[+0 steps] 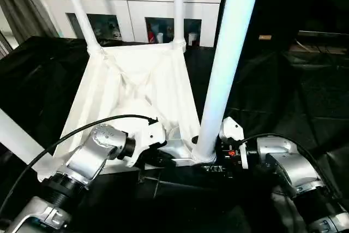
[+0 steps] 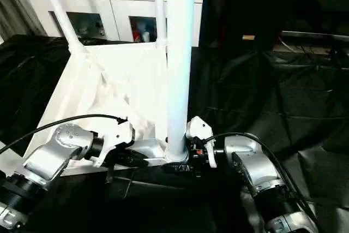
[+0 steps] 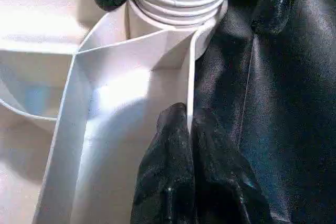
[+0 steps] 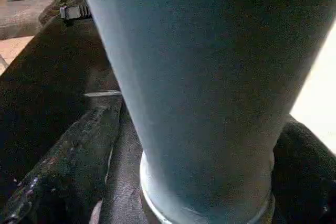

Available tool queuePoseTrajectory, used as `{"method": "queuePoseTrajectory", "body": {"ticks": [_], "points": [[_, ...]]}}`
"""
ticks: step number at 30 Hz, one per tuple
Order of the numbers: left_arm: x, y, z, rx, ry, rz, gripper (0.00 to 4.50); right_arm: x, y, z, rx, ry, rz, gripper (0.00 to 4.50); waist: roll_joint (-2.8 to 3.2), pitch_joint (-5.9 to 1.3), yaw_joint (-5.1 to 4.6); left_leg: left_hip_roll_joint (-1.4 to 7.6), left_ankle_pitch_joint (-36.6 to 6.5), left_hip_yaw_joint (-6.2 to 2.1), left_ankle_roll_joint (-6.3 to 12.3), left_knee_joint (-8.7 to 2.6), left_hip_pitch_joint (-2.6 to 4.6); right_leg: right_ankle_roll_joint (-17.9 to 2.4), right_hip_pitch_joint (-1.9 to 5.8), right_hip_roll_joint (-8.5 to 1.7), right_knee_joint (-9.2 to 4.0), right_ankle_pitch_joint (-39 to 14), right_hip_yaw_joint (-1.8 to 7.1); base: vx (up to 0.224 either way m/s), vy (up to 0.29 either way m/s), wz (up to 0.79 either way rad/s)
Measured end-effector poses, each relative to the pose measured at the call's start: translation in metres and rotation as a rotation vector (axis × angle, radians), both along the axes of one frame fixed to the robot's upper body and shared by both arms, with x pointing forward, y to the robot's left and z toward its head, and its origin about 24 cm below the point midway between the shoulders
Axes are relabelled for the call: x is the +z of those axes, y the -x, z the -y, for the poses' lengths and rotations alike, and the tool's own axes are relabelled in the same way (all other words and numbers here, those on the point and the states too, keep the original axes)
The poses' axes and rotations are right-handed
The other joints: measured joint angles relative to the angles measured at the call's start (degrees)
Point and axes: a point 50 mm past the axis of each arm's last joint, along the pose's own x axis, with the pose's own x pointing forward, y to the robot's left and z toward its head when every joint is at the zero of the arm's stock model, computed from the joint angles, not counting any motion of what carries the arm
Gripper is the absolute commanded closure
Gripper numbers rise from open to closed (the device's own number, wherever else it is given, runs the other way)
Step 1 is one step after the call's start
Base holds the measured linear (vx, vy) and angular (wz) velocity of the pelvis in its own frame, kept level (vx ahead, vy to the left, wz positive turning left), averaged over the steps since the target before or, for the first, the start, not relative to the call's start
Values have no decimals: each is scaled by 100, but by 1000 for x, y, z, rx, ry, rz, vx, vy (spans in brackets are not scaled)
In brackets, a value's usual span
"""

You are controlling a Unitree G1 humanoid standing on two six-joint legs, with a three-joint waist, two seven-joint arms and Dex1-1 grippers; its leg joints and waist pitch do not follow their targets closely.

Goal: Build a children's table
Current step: Rotate leg to tighten

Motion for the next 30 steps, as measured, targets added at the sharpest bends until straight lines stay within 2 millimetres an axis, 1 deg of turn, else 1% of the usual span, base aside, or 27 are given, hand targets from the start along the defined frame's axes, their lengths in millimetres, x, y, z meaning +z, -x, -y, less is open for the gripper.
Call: {"method": "queuePoseTrajectory", "body": {"ticks": [1,3,6,8,9,11,12,13,14,17,25,26,28,30], "points": [[0,0,0,-1,1,-1,450,0,0,0,0,1,-1,51,1,0,-1,0,1,0,1,0,0,0,0,0,0,0,0,0,0,0],[0,0,0,-3,1,-5,450,0,0,0,-3,0,-7,78,1,-1,-2,0,1,0,2,1,-2,0,0,0,-1,0,1,0,0,0],[0,1,0,-5,1,-8,450,0,-1,0,-7,-1,-12,90,1,-1,3,0,0,0,2,1,-2,0,0,0,-1,0,-1,0,0,0],[0,1,0,-5,0,-9,450,0,-1,0,-8,-2,-14,113,2,-1,3,0,1,0,2,2,-2,0,0,0,-1,0,-1,0,0,0],[0,1,0,-5,0,-11,450,0,-1,0,-10,-2,-13,113,2,-1,2,0,1,0,2,2,-2,0,0,0,0,0,-1,0,0,0],[0,2,0,-8,2,-13,450,0,-1,1,-13,0,-12,132,2,-1,3,0,1,0,2,3,-2,0,0,0,0,0,-1,0,0,0],[0,2,0,-8,2,-13,450,0,-1,1,-15,0,-12,132,2,-1,3,0,1,-1,2,3,-2,0,0,0,1,0,-1,0,0,0],[0,2,-1,-8,2,-14,450,0,-1,0,-16,0,-12,152,2,-1,3,0,1,-1,2,3,-2,0,0,0,1,0,-1,0,0,0],[0,2,-1,-8,1,-15,450,0,-1,0,-16,-1,-12,152,2,-1,3,0,1,-1,2,3,-2,0,0,0,1,0,-1,0,0,0],[0,2,-1,-6,0,-16,450,0,-1,0,-19,-4,-15,176,2,-1,-3,0,1,-1,2,4,-1,0,0,0,2,0,-1,0,0,0],[0,1,-2,4,-2,-17,450,-2,-2,-3,-46,-9,-19,180,1,-2,-12,1,2,-1,0,9,3,0,2,0,12,0,0,0,0,0],[-1,0,-2,22,5,-14,450,-4,-3,-6,-68,-20,-20,180,-1,-4,-16,1,4,-1,-3,10,7,0,5,0,15,0,1,0,0,0],[-2,-6,0,89,23,8,450,-8,-9,-9,-168,-42,-13,181,-6,-8,-51,1,-3,-1,-31,14,18,1,10,0,25,5,3,0,0,0],[-3,-15,4,172,31,40,450,-9,-20,-12,-297,-51,-1,181,-6,-6,-142,0,-1,-2,-52,15,19,5,10,-1,21,33,6,-26,-1,0]]}}
